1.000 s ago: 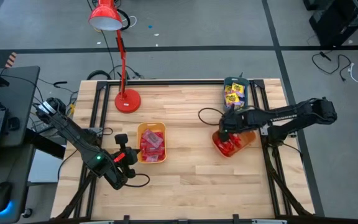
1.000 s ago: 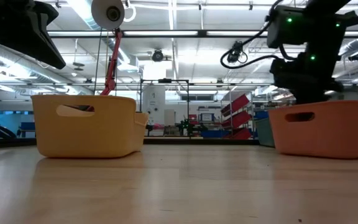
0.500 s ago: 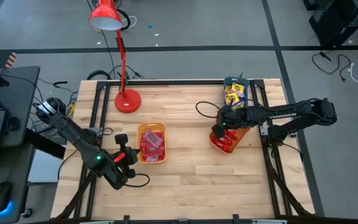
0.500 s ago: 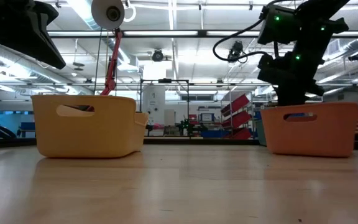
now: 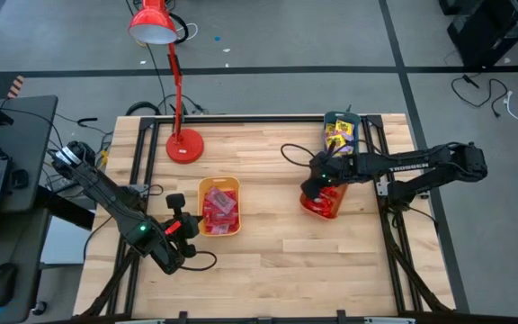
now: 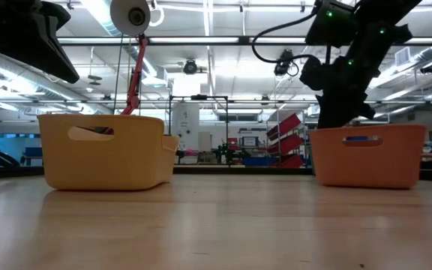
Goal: Sort candy
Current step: Move the bins to the center of the table
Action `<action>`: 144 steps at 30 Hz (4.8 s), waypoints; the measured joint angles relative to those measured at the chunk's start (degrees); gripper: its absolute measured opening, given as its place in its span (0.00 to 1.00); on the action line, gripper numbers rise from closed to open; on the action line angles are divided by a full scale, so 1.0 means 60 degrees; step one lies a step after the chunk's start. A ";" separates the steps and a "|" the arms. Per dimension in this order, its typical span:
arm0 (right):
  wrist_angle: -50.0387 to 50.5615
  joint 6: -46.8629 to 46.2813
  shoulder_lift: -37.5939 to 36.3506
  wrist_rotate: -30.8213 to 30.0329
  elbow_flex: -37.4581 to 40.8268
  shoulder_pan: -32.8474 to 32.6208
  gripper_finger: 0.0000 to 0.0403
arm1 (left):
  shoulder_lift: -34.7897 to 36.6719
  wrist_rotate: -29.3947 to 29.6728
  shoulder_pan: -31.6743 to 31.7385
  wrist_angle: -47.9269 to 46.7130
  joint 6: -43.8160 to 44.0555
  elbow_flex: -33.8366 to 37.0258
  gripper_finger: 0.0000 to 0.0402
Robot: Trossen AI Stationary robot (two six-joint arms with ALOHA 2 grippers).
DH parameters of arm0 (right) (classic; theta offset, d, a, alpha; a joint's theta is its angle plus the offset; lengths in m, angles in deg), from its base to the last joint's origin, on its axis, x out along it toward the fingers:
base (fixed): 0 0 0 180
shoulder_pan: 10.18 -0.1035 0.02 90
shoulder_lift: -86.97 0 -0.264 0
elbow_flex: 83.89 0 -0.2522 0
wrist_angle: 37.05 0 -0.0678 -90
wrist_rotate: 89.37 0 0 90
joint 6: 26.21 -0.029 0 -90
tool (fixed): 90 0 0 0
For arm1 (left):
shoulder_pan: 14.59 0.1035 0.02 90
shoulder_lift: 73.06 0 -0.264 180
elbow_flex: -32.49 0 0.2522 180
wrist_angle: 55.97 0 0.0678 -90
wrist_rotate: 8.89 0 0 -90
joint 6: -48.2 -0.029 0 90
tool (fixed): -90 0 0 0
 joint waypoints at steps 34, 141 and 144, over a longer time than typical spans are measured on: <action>0.1969 -0.0547 -0.0023 0.1114 -0.0725 -0.1322 0.00 | 0.0000 -0.0383 0.0002 -0.0017 0.0142 0.0000 0.00; 0.0246 0.0105 -0.0576 0.1267 -0.2033 -0.2721 0.00 | 0.0000 -0.2248 0.0385 -0.1596 0.1446 0.0596 0.00; 0.0246 0.0138 -0.0674 0.1242 -0.2033 -0.2721 0.00 | 0.0000 -0.1935 0.0499 -0.1269 0.1413 0.1024 0.00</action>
